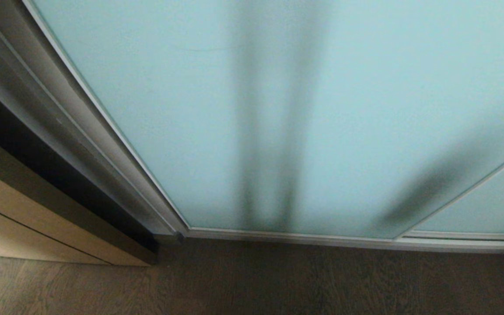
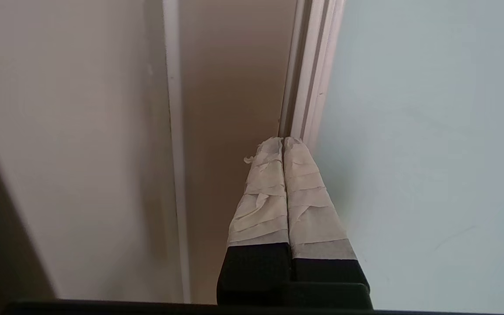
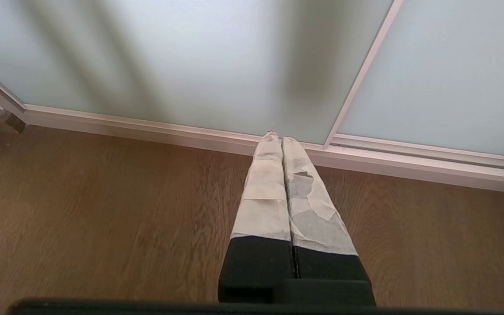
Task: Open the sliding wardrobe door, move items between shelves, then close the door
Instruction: Open the door
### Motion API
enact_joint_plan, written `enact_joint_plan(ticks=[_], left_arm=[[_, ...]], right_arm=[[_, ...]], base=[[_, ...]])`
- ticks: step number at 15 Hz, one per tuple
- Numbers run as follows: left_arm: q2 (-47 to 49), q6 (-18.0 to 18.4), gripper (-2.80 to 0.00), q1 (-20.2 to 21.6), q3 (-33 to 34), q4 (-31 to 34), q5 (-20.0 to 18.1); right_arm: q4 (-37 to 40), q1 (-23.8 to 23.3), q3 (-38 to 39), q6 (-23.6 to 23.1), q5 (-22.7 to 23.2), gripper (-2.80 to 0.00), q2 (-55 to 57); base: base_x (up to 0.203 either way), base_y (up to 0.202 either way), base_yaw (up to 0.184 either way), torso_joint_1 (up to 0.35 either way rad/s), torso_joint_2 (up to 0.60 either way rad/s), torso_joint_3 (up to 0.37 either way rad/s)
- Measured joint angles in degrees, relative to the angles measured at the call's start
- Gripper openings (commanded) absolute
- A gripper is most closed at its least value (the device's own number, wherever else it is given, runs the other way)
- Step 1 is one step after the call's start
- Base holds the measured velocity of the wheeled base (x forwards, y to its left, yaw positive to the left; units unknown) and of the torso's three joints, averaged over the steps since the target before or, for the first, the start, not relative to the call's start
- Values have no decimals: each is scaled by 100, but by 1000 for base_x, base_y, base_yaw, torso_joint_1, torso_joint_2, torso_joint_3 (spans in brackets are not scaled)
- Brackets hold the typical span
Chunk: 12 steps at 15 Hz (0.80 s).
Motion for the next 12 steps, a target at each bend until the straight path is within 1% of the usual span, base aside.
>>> enact_joint_plan(ticks=[12], left_arm=[[366,5,-280,-178,-367,4,-37]], right_arm=[[0,0,0,0,-2,-280,0]], base=[[0,0,0,0,0,0]])
